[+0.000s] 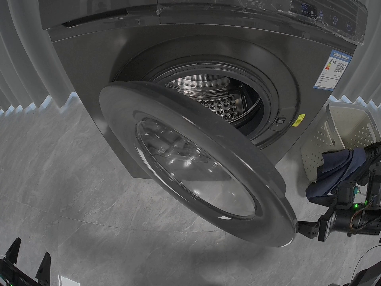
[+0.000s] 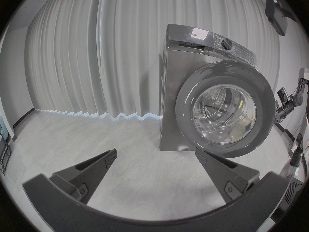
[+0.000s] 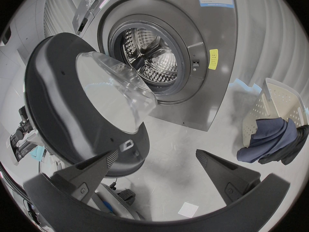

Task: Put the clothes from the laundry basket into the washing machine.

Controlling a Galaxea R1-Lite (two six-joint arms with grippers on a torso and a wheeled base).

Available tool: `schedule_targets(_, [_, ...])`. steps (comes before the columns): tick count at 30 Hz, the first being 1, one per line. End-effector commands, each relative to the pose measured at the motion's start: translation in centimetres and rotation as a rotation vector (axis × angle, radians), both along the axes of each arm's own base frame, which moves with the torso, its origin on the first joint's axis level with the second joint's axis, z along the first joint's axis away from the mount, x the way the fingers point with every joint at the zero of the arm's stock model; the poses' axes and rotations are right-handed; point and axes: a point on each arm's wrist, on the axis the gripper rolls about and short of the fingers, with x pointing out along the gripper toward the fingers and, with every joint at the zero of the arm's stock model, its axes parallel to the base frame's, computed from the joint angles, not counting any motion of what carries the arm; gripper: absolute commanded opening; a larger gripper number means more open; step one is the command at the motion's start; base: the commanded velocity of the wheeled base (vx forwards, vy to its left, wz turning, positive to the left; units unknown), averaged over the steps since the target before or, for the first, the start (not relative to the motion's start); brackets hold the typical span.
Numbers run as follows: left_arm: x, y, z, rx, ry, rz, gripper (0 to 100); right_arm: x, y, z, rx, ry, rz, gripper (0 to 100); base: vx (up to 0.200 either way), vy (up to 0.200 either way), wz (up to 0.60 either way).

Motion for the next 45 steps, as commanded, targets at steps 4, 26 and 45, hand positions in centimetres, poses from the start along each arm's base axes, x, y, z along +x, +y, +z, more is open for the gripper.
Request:
schedule_targets(4, [0.0, 0.0, -0.5, -0.001, 0.0, 0.0, 100, -0.4, 1.6, -1.4, -0.029, 0.069, 0.096, 100, 0.0, 0.0, 0.0])
schedule_targets(26, [0.0, 0.0, -0.5, 0.001, 0.0, -0.001, 100, 7.0, 3.8, 0.4, 0.045, -0.005, -0.153, 100, 0.0, 0.0, 0.0])
schedule_targets(45, [0.0, 0.0, -0.5, 0.001, 0.0, -0.001, 100, 5.8, 7.5, -0.8, 0.022, 0.015, -0.023, 100, 0.0, 0.0, 0.0])
